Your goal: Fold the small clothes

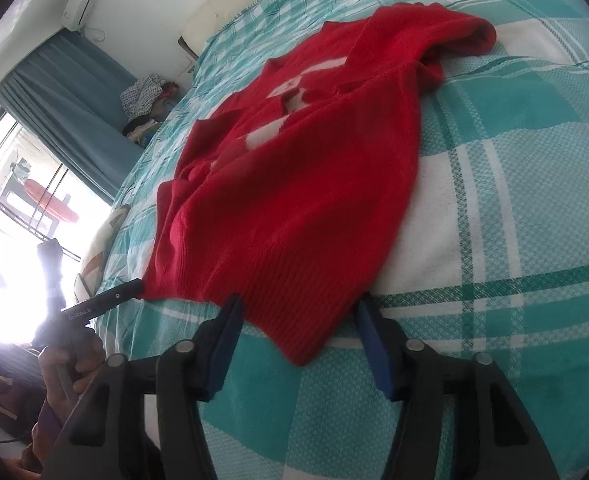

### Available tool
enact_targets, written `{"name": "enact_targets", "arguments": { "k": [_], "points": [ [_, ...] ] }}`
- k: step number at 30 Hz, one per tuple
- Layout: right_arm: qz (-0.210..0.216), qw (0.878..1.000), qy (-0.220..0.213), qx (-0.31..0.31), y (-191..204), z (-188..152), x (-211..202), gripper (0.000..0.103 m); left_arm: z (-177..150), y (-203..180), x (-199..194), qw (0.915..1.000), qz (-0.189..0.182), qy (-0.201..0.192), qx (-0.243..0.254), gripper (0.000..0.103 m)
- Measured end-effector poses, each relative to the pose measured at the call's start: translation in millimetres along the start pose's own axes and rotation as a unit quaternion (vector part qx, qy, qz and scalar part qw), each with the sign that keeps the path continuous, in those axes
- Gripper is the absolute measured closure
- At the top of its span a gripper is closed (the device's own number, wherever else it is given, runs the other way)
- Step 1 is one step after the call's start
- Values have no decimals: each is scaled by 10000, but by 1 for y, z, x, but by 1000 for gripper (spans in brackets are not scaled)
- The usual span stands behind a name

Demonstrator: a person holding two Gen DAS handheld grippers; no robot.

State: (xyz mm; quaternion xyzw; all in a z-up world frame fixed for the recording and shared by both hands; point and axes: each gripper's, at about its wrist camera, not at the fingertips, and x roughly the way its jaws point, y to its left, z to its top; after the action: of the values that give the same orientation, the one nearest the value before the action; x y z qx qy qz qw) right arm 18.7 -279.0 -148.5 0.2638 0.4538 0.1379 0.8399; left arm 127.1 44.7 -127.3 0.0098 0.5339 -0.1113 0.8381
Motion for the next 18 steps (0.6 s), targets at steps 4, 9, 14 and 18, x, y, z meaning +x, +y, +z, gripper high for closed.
{"name": "enact_targets", "arguments": {
  "k": [4,9,14,18],
  "points": [
    [-133,9990,-430,-63,-8,1,-52,99,-8,11,-27,9994,-8,-344,41,6],
    [-500,9965,-664,43,-30,0,-92,99,-9,-5,-6,9996,-172,-96,188,8],
    [-438,9964,-710,125,-31,-2,-81,99,-17,-34,7,9984,-262,4,491,26],
    [-361,9964,-761,128,-34,-6,-82,99,-24,-51,7,9957,-683,102,611,83]
  ]
}}
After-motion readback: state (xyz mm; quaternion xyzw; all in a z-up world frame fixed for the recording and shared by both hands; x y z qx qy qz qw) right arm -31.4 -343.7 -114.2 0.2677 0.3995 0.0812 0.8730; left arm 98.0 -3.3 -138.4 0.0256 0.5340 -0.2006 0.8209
